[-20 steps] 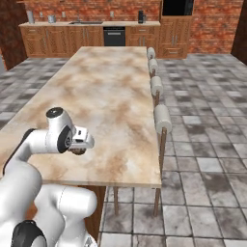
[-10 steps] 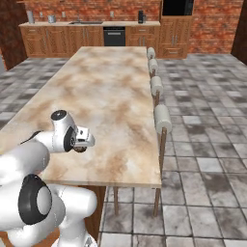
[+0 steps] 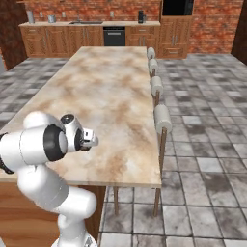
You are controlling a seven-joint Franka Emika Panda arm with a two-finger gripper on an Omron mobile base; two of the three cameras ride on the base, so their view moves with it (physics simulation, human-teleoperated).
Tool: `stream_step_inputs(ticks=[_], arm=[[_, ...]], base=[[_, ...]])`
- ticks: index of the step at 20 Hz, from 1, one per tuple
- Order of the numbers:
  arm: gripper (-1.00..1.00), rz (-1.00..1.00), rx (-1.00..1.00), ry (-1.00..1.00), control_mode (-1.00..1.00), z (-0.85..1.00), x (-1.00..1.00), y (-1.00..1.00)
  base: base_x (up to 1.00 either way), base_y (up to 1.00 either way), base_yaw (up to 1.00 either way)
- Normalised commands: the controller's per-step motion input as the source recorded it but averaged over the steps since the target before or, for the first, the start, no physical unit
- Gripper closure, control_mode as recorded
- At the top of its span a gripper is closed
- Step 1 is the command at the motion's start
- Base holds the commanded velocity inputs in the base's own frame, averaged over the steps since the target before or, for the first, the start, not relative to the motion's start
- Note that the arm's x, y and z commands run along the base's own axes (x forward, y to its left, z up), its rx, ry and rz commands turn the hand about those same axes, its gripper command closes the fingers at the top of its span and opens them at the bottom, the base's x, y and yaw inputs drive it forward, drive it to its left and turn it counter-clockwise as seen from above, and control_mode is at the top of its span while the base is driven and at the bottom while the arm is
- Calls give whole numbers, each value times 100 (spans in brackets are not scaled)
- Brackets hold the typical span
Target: Open the fridge, remove the mango, potato, and fish, and place them on any counter.
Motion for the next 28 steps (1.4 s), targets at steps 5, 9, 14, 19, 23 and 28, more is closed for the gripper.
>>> stream_step_inputs(ticks=[5,9,14,19,23,28], arm=[[-100,0,0,1,-100,-31,75,0],[-100,0,0,0,-100,-23,76,0],[-100,0,0,0,-100,-17,81,0],[-100,0,3,-13,-100,24,-5,-2],[-100,0,7,-33,-100,71,-100,-16],[-100,0,6,-24,-100,66,-100,-41]], base=[[0,0,0],[0,0,0],[0,0,0],[0,0,0],[0,0,0],[0,0,0]])
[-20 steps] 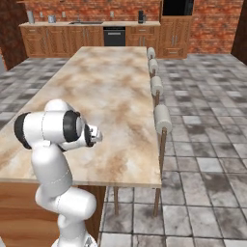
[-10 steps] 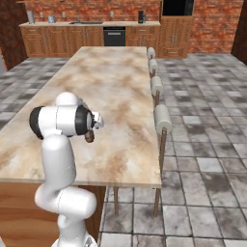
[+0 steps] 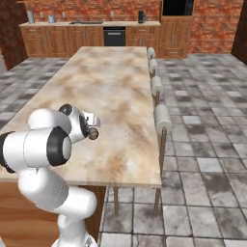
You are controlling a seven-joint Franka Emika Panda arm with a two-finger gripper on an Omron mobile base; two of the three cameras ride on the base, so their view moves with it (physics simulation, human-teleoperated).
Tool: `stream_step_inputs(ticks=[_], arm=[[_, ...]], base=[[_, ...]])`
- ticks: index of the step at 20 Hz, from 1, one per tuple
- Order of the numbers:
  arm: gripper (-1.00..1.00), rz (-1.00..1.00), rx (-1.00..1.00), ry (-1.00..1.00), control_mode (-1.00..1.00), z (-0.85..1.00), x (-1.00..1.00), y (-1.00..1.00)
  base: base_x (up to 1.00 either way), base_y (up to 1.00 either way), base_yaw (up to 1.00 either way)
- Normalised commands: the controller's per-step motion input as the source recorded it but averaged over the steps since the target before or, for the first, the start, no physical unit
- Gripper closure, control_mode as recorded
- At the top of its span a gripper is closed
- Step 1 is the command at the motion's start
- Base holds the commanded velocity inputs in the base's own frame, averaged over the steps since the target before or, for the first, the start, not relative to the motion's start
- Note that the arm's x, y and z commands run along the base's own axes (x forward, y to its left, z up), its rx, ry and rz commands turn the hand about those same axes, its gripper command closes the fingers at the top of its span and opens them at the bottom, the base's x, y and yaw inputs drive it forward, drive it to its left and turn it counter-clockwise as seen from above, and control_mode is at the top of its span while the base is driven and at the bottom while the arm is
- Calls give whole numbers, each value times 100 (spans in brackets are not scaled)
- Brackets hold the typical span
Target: Open the fridge, remove the mango, potato, and fish, and place them on any counter.
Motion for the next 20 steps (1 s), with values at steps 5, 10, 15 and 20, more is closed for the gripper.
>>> stream_step_inputs(ticks=[5,10,15,20], arm=[[-100,0,9,-4,-100,60,-100,-45],[-100,0,11,2,-100,90,-100,-11],[-100,0,8,1,-100,100,-100,3],[-100,-3,2,9,-100,100,-100,5]], base=[[0,0,0],[0,0,0],[0,0,0],[0,0,0]])
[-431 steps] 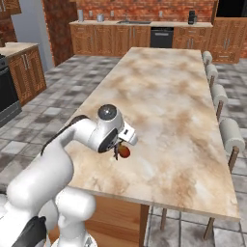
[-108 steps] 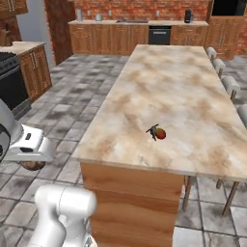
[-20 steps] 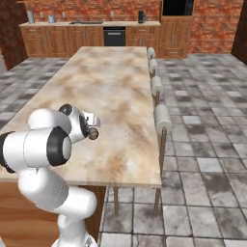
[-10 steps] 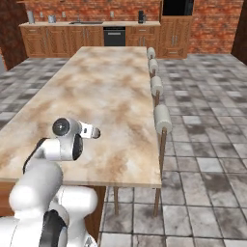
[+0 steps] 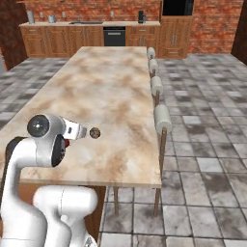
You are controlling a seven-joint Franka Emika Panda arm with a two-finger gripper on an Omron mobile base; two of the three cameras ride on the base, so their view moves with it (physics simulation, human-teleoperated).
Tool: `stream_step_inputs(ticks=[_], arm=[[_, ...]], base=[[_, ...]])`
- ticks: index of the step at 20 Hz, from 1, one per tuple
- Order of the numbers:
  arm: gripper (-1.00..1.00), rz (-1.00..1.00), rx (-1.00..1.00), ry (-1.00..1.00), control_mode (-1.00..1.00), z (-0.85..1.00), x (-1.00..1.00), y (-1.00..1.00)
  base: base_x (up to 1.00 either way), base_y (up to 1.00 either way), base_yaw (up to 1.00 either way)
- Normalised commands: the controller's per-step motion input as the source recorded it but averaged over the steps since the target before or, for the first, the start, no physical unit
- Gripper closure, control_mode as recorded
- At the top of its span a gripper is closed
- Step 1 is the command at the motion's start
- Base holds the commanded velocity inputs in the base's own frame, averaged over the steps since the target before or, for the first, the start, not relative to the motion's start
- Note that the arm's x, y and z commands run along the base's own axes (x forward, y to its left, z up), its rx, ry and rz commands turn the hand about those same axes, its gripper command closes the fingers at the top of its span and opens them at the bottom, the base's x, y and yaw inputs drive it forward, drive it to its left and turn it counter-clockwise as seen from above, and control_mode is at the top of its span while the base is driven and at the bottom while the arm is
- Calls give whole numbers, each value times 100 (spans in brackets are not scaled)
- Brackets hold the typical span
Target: Open the fridge, remove the mango, potato, and fish, and place them on any counter.
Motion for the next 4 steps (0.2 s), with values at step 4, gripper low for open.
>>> stream_step_inputs(ticks=[4], arm=[[-100,-7,0,29,-100,78,-100,0]], base=[[0,0,0]])
